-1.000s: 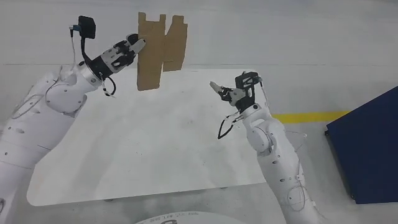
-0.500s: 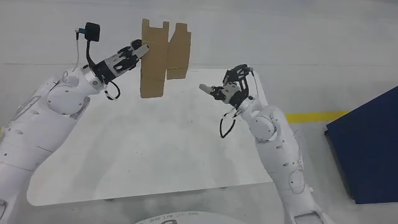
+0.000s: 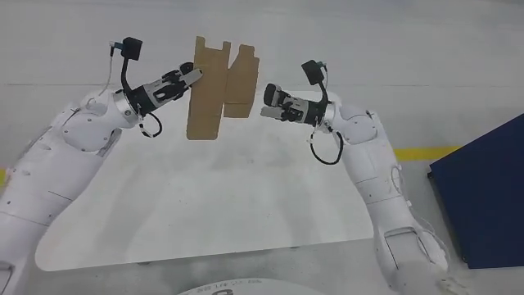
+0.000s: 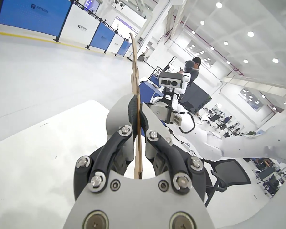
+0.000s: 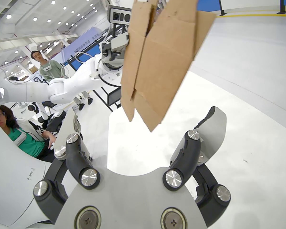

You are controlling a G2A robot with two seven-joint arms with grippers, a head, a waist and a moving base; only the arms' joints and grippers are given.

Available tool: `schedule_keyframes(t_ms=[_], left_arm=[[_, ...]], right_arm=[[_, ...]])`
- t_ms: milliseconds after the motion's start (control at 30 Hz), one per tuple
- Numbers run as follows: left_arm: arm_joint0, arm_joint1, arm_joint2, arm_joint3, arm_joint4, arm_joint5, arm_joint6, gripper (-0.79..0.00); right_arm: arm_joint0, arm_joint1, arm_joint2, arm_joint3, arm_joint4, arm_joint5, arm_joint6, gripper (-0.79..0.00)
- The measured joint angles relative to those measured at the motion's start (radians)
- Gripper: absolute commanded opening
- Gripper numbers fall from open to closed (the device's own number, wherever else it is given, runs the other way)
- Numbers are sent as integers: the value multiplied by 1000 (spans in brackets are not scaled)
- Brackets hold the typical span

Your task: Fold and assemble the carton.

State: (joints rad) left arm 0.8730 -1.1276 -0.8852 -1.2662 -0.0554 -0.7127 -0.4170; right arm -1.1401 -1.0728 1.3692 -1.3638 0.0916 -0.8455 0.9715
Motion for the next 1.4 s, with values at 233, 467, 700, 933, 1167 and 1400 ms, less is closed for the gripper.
schedule_keyframes(t_ms=[233,467,700,933,1167,1400], left_arm=[[20,0,-17,-32,-39,2,-51,-785],[14,-14,5,-34,-38,21,-76,-785],[6,-26,11,-22,-50,9,-88,-785],[3,-35,11,-12,-53,-2,-97,-785],[12,-39,-12,-12,-89,-32,-94,0],[9,-33,-115,4,-243,-117,-33,0]], right_arm=[[17,8,-24,16,3,-4,-1,-86],[53,16,-94,28,41,-3,0,-409],[79,33,-163,33,76,-5,-2,-446],[122,71,-255,32,136,-17,-14,-785],[153,103,-308,69,159,-47,-43,-785],[157,127,-344,72,198,-84,-81,-785]])
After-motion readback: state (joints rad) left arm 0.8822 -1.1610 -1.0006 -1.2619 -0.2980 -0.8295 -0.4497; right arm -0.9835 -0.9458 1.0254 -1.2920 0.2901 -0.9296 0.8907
